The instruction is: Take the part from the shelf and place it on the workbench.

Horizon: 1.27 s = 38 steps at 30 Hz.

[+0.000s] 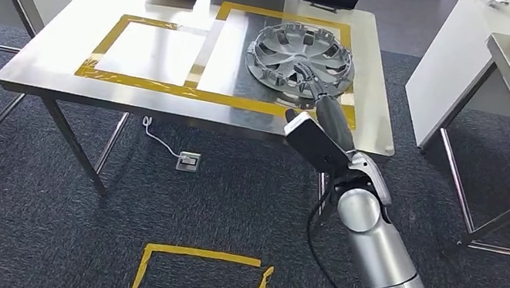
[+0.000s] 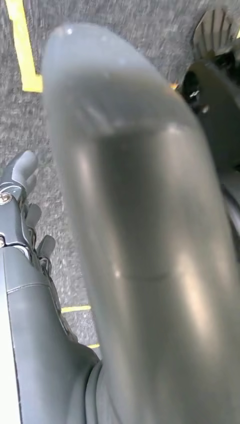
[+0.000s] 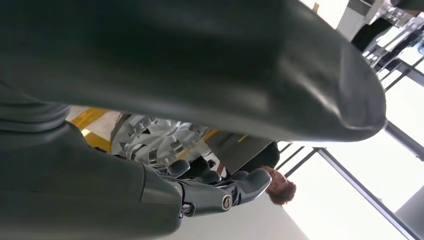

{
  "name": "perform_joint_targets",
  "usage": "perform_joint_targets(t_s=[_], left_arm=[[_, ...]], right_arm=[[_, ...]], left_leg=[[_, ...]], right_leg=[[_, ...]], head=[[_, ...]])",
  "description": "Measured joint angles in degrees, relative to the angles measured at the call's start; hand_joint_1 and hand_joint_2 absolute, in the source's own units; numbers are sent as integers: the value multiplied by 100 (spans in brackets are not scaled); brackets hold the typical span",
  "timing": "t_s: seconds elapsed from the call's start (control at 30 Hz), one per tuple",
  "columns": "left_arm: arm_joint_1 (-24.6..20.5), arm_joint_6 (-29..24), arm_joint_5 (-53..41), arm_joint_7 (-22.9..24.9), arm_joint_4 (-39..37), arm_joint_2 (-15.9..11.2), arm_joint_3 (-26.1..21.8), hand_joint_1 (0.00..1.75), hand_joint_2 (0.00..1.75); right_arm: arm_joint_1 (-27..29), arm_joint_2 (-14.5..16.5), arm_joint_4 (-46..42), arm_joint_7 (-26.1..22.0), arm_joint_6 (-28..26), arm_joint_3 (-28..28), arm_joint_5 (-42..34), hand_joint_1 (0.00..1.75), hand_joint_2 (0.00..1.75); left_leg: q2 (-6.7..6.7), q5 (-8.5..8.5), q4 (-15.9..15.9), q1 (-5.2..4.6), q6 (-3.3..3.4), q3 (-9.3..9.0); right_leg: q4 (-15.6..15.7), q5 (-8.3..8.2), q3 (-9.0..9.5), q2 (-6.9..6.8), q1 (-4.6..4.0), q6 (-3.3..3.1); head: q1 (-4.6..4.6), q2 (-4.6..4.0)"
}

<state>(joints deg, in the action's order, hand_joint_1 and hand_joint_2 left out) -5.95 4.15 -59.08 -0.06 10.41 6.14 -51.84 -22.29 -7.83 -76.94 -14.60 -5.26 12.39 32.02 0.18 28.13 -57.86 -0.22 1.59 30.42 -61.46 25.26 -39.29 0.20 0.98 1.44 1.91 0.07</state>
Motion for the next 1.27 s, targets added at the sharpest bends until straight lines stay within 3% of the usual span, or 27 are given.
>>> perform_joint_targets(t_s=[0.07, 0.1, 0.13, 0.17, 0.23, 0.3, 0.33, 0.37, 0.43, 0.47, 0.5, 0.57, 0.6, 0.63, 0.7, 0.73, 0.77, 0.83, 0.9, 0.97, 1.03, 1.1, 1.13, 1.17, 1.2, 1.27], left_arm=[[-6, 0, -3, 1, 4, -2, 0, 0, 0], [-8, 0, -4, 0, 6, -3, 0, 0, 0], [-10, 0, -5, -1, 6, -2, 0, 0, 0], [-10, 0, -6, 0, 5, 1, 0, 0, 0], [-8, 0, -8, 1, 4, 13, 0, 0, 0], [-7, 0, -9, 0, 4, 27, 0, 0, 0], [-7, 0, -10, -1, 4, 31, 0, 0, 0], [-7, 0, -11, -2, 4, 34, 0, 0, 0], [-2, 0, -20, -3, 4, 34, 0, 0, 0], [2, 0, -24, -1, 4, 32, 0, 0, 0], [7, 0, -29, 0, 3, 30, 0, 0, 0], [11, 0, -39, 2, 1, 29, 0, 0, 0], [13, 0, -43, 2, -2, 29, 0, 0, 0], [13, 0, -45, 2, -3, 30, 0, 0, 0], [12, 0, -49, 2, -4, 30, 0, 0, 0], [10, 0, -52, 2, -4, 29, 0, 0, 0], [3, 1, -58, 3, -3, 29, 0, 0, 0], [-10, 6, -78, 5, -3, 31, 0, 0, 0], [-12, 14, -99, 13, -3, 30, 0, 0, 0], [-10, 17, -109, 24, -2, 25, 0, 0, 0], [-13, 17, -113, 32, 1, 15, 0, 0, 0], [-18, 17, -116, 38, 4, 8, 0, 0, 0], [-18, 17, -117, 39, 5, 7, 0, 0, 0], [-16, 17, -119, 39, 5, 8, 0, 0, 0], [-14, 17, -121, 39, 4, 8, 0, 0, 0], [-14, 17, -128, 39, 4, 9, 0, 0, 0]], right_arm=[[10, 1, -1, 15, -1, -9, 21, 0, 0], [16, 1, -2, 18, -1, -11, 28, 0, 0], [24, 1, -2, 19, -1, -12, 31, 0, 0], [28, 1, -2, 19, -1, -13, 34, 0, 0], [12, 1, -3, 23, 0, -14, 43, 0, 0], [-30, 1, -18, 32, 1, -21, 58, 0, 0], [-52, 1, -29, 35, 2, -28, 66, 0, 0], [-70, 0, -38, 39, 4, -37, 73, 0, 0], [-96, -3, -44, 39, 25, -52, 78, 0, 0], [-115, -4, -44, 39, 43, -55, 77, 0, 0], [-135, -4, -43, 37, 65, -56, 76, 0, 0], [-169, -14, -42, 36, 99, -62, 62, 0, 0], [-173, -20, -38, 34, 108, -66, 53, 0, 0], [-170, -27, -31, 32, 109, -69, 42, 0, 0], [-161, -40, -15, 24, 105, -75, 27, 0, 0], [-158, -49, -11, 21, 103, -78, 21, 0, 0], [-153, -62, -10, 20, 99, -81, 17, 0, 0], [-143, -97, -11, 19, 92, -90, 8, 0, 0], [-124, -123, -12, 20, 92, -96, -6, 0, 0], [-95, -149, -9, 22, 104, -96, -20, 0, 0], [-95, -190, 2, 27, 119, -96, -42, 0, 0], [-123, -217, 22, 29, 127, -96, -68, 0, 0], [-134, -227, 35, 31, 132, -96, -77, 0, 0], [-148, -239, 52, 32, 146, -95, -88, 0, 0], [-182, -257, 77, 34, 171, -92, -108, 0, 0], [-284, -293, 131, 36, 219, -83, -158, 0, 0]], left_leg=[[19, -151, -2, -2, 52, 181], [24, -227, -9, -7, 57, 284], [26, -300, -17, -12, 56, 387], [29, -371, -30, -14, 49, 492], [33, -505, -73, -12, 23, 696], [33, -613, -115, -15, -29, 831], [33, -662, -122, -14, -64, 853], [34, -712, -113, -8, -101, 858], [26, -784, -86, 7, -174, 868], [15, -701, -136, 14, -207, 904], [3, -507, -280, 20, -239, 966], [-12, 99, -909, 47, -296, 1131], [-12, 321, -1285, 61, -322, 1195], [-12, 413, -1585, 74, -342, 1212], [-11, 235, -1676, 100, -362, 1010], [-11, 104, -1421, 116, -365, 758], [-15, 82, -1027, 127, -364, 444], [-41, 188, -312, 112, -316, -44], [-62, 229, -92, 61, -225, -117], [-41, 134, -85, 42, -113, -32], [-18, 5, -76, 38, -13, 83], [-10, -130, -83, 9, 34, 245], [-6, -196, -88, -8, 45, 336], [-3, -259, -95, -24, 52, 427], [-2, -321, -106, -37, 55, 518], [-2, -410, -124, -52, 53, 646]], right_leg=[[-695, 594, -211, 0, 2, 27], [-1061, 783, -284, 0, 2, 38], [-1304, 828, -289, 0, 0, 42], [-1371, 750, -205, 0, -2, 39], [-909, 485, 281, -3, -9, 15], [-116, 521, 876, -9, -41, -35], [150, 592, 1043, -8, -60, -70], [275, 638, 1094, -5, -83, -107], [316, 537, 1032, -8, -82, -191], [325, 465, 985, -14, -73, -233], [341, 385, 922, -21, -56, -270], [344, 235, 760, -25, -46, -305], [342, 163, 676, -26, -45, -304], [338, 90, 590, -28, -46, -294], [328, -49, 416, -30, -41, -261], [321, -115, 331, -29, -37, -236], [313, -173, 255, -28, -37, -205], [299, -281, 168, -29, -39, -131], [319, -393, 143, -27, -21, -48], [283, -354, 91, -20, 19, 23], [-115, 81, -70, -18, 35, 61], [-862, 625, -277, -18, 17, 65], [-1182, 754, -327, -17, 1, 54], [-1349, 750, -298, -17, -19, 33], [-1321, 640, -172, -16, -45, 1], [-954, 398, 182, -15, -92, -62]], head=[[17, 0], [21, 0], [22, 0], [25, 0], [28, 0], [42, 0], [66, 0], [87, 0], [123, 0], [116, 0], [109, 0], [95, 0], [93, 0], [95, 0], [96, 0], [97, 0], [98, 0], [128, 0], [167, 0], [180, 0], [188, 0], [206, 0], [218, 0], [232, 0], [249, 0], [276, 0]])
